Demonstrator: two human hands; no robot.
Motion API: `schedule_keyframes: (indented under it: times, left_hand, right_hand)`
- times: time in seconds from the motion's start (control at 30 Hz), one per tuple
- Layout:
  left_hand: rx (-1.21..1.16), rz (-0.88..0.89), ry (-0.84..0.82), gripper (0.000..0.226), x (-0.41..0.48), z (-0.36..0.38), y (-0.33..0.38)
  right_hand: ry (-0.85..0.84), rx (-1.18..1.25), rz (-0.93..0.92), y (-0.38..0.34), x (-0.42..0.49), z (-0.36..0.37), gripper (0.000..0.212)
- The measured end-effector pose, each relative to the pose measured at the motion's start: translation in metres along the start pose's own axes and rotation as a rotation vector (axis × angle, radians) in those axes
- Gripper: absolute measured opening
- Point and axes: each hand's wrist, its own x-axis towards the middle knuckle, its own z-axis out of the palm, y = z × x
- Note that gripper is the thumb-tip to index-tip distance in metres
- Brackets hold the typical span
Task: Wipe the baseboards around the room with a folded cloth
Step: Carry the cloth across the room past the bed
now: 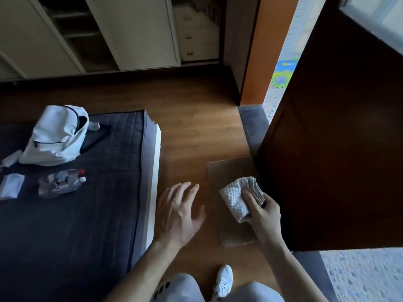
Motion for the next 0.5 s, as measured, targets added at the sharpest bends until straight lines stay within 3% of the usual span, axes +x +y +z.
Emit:
schedule_keyframes:
  times: [0.17,0.5]
  left_hand:
    - [-0.011,-0.054,0.03,0.059,0.039,-0.003,-0.006]
    - [0.015,-0.087,0.015,0.056,0.159,-0.011,-0.061]
  right_hand:
    - [-0.102,0.095,0.048,-0.017,0.047,0.02,0.016]
    - [-0.092,0.143,0.051,-0.044,0.161,0.113,0.019]
